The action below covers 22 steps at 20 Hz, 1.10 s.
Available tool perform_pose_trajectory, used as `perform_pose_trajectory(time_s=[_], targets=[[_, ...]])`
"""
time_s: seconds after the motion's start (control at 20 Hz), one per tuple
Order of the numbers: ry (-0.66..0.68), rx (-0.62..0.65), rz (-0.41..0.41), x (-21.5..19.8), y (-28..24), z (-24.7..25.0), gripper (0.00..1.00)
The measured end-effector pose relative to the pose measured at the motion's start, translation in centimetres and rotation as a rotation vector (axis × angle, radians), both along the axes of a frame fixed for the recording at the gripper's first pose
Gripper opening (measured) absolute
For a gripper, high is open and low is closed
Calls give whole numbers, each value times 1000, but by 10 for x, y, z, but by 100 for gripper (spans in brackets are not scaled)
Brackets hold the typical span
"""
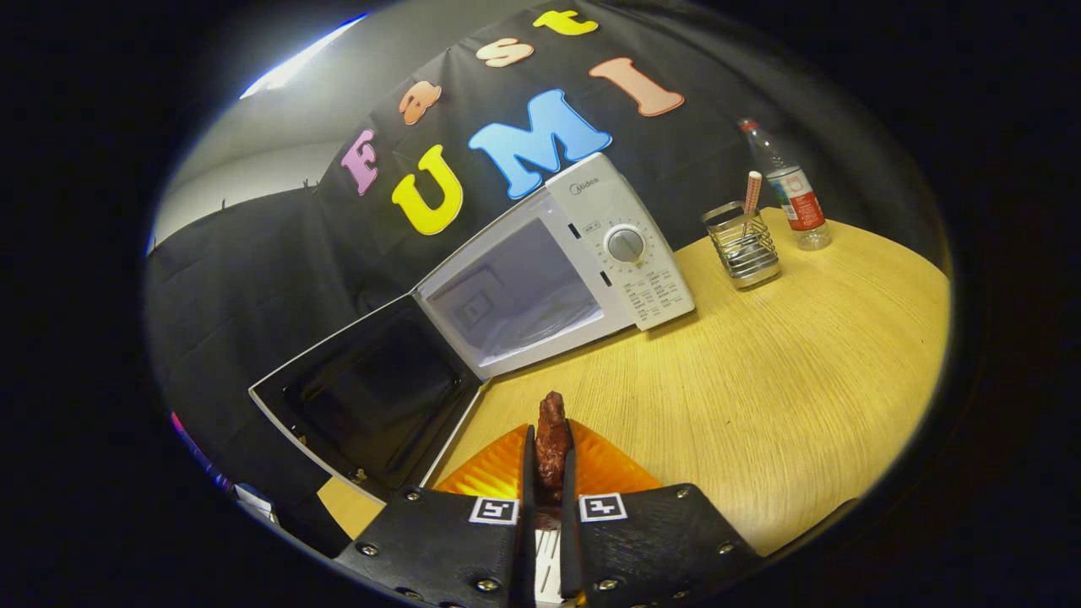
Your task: Open the microwave, put the food inside, and close the microwave door.
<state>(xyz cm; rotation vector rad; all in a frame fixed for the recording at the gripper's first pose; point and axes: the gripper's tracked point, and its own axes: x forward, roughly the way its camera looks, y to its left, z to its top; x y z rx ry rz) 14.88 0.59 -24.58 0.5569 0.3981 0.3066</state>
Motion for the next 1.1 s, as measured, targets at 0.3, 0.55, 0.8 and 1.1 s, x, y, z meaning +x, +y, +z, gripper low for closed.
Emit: perform_pose_trajectory(time_s=[0.3, 0.55, 0.8, 1.1], targets=[[-17, -29, -4, 6, 3, 19, 12], [-68, -88, 17, 27, 21, 54, 12], [-127, -175, 32, 86, 56, 85, 12], [-150, -282, 54, 166, 111, 82, 11]])
